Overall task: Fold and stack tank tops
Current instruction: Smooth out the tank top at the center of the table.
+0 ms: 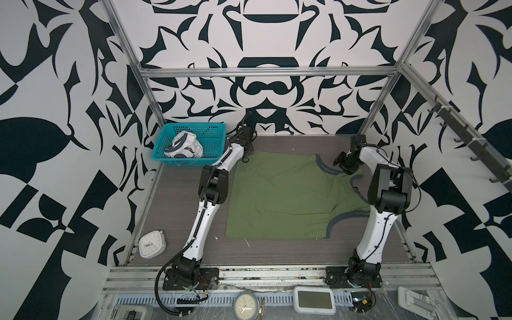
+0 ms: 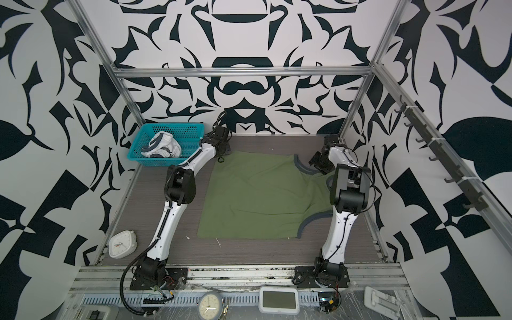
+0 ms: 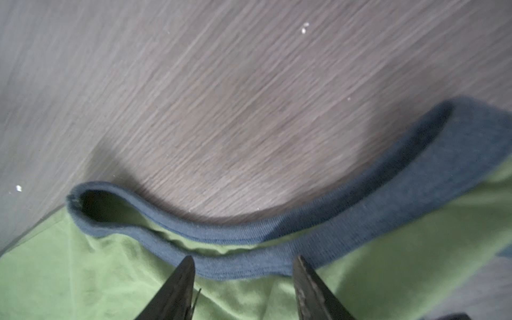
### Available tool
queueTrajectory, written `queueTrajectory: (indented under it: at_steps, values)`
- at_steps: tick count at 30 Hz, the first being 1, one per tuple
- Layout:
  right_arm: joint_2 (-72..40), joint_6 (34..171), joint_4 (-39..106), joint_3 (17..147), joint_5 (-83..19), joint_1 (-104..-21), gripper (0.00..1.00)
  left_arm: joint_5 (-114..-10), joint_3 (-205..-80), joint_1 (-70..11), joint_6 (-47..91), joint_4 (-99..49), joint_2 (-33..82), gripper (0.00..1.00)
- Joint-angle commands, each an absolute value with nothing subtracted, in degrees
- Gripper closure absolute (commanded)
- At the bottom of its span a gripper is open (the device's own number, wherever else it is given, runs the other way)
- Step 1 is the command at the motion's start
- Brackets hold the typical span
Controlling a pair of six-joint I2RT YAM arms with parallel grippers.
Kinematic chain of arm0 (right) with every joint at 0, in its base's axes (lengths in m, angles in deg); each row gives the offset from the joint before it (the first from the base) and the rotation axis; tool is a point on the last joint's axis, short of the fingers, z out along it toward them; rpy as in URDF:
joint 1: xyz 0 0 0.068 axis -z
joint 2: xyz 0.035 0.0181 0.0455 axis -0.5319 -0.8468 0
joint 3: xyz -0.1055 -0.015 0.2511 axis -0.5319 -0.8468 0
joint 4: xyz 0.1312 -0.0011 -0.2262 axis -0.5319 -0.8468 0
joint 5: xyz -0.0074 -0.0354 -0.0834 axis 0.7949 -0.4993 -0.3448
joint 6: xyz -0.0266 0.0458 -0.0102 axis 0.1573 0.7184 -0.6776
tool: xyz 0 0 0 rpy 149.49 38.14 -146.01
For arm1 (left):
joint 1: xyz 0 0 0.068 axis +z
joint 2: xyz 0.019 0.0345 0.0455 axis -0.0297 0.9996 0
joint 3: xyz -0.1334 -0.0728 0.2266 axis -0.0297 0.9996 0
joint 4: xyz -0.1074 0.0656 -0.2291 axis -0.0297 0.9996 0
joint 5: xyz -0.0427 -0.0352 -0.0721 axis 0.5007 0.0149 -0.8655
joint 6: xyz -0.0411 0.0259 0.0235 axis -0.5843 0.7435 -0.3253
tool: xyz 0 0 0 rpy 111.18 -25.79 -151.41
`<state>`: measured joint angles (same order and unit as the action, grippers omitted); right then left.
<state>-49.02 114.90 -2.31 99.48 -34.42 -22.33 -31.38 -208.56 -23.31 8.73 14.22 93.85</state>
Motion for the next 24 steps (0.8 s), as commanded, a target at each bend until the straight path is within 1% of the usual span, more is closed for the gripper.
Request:
queueTrajectory:
  at_steps: [1, 2, 4, 8, 10, 13, 24]
  values:
    - [-46.7, 115.3, -2.1, 100.3, -33.2, -22.9, 0.41, -32.2, -207.2, -22.6, 8.4, 15.5, 93.9, 0.53]
    - [-46.0, 115.5, -2.4, 99.9, -34.5, -22.8, 0.41, -32.3, -207.0, -22.7, 8.3, 15.5, 93.8, 0.56]
    - [-43.9, 116.3, -2.8, 98.1, -37.0, -22.0, 0.41, -32.1, -207.0, -22.6, 8.3, 15.8, 93.5, 0.64]
    - [-38.0, 118.4, 3.6, 89.1, -33.5, -17.8, 0.41, -30.1, -204.4, -22.0, 8.0, 14.8, 91.5, 0.81]
    - [-36.5, 118.5, 4.3, 87.0, -33.0, -16.6, 0.41, -29.3, -202.6, -21.5, 7.4, 14.1, 90.1, 0.9]
    - [-35.6, 118.5, 5.3, 85.3, -31.9, -16.3, 0.41, -28.9, -199.6, -20.6, 6.4, 12.5, 88.0, 0.99]
    - [-38.9, 122.0, 6.9, 80.3, -28.4, -16.2, 0.41, -26.9, -194.4, -19.7, 5.7, 10.0, 83.5, 1.0]
